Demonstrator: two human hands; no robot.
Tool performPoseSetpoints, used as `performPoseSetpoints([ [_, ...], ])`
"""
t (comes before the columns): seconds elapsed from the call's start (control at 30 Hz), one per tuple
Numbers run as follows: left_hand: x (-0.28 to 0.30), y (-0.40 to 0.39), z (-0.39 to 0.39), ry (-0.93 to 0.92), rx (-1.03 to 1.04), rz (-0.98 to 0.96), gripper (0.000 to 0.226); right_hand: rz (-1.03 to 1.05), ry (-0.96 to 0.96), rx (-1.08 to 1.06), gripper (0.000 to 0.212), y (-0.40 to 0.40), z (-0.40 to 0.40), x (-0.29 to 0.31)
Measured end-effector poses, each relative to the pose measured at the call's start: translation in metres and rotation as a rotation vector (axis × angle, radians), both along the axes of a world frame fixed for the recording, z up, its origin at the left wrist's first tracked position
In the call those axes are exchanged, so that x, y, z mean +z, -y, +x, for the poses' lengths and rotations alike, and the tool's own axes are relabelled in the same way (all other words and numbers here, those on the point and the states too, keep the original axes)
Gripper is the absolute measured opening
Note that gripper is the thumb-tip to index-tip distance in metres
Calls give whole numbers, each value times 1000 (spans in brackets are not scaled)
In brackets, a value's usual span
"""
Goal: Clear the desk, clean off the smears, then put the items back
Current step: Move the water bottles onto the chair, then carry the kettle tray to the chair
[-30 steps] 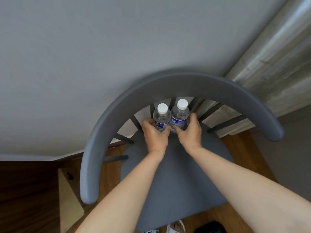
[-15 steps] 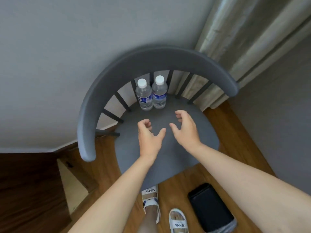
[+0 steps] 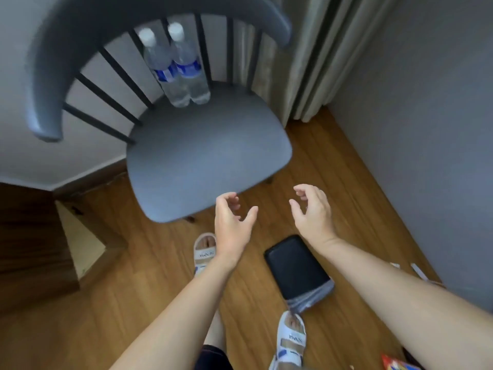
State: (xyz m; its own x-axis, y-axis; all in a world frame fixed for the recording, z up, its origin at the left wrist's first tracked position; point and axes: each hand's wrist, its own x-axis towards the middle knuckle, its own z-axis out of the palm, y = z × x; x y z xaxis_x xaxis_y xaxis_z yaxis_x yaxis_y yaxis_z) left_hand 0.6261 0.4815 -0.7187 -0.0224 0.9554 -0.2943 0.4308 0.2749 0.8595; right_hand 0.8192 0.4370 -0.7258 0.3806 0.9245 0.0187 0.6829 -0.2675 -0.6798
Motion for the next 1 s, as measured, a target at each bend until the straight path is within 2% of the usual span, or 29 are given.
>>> performPoseSetpoints([
  [0.13, -45, 89, 20, -44, -65, -83, 54, -142, 8, 6, 29, 98, 36, -45],
  [0.27, -116, 173, 33, -77, -136, -217, 53, -312, 11, -34, 34, 184, 57, -112],
  [0.4, -205, 246, 38, -103, -225, -393, 52, -581, 72, 39, 54, 256, 73, -195],
  [0.53, -281, 300, 44, -212, -423, -529, 52, -846, 139, 147, 70, 303, 80, -273],
  [0.67, -334, 334, 55, -435, -648, -534, 60, -832, 220, 161, 60, 323, 83, -334],
  [0.73, -352, 344, 61, -509, -640, -479, 61, -763, 272, 158, 55, 323, 85, -353],
  [0.87, -368, 351, 61, -504, -566, -419, 52, -696, 322, 192, 48, 321, 89, -365],
  [1.0, -351, 344, 47, -417, -512, -392, 43, -699, 309, 265, 44, 314, 87, -346],
])
